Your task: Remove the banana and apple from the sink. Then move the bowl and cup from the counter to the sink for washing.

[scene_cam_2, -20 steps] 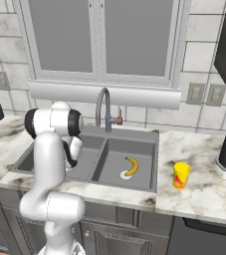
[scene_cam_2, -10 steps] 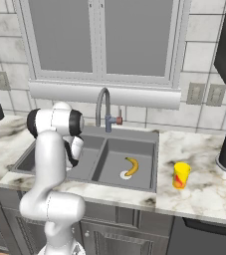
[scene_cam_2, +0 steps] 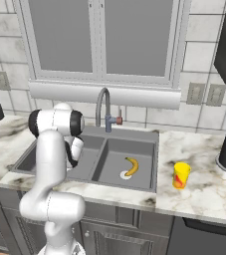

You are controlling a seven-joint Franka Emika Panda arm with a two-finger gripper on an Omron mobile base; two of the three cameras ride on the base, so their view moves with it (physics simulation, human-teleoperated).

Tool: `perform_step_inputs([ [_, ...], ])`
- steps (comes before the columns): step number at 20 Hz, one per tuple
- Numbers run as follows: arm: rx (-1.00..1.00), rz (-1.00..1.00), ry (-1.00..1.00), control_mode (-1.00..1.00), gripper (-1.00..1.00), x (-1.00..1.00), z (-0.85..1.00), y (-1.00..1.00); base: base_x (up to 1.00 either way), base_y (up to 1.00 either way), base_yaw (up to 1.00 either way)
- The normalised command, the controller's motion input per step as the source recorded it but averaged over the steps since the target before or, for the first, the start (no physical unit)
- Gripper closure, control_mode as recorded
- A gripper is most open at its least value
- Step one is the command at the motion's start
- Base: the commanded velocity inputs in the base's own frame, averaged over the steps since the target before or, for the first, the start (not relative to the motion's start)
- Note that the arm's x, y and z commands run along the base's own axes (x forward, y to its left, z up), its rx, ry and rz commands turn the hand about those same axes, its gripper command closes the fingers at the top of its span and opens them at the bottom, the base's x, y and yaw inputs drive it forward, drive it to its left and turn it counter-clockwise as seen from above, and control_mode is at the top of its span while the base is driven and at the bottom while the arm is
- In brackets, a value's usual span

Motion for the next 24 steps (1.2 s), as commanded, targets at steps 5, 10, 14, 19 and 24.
perform_step_inputs([
  [5,0.00,0.00,0.01,-1.00,-1.00,0.17,-0.03,0.02,0.00,0.00,0.00],
  [10,0.00,0.00,0.00,-1.00,-1.00,0.16,0.00,0.00,0.00,0.00,0.00],
  [14,0.00,0.00,0.00,-1.00,-1.00,0.12,-0.03,0.01,0.00,0.00,0.00],
  [19,0.00,0.00,0.02,-1.00,-1.00,0.08,-0.09,0.01,0.00,0.00,0.00],
  [24,0.01,-0.01,0.06,-1.00,1.00,0.06,-0.13,0.02,0.00,0.00,0.00],
])
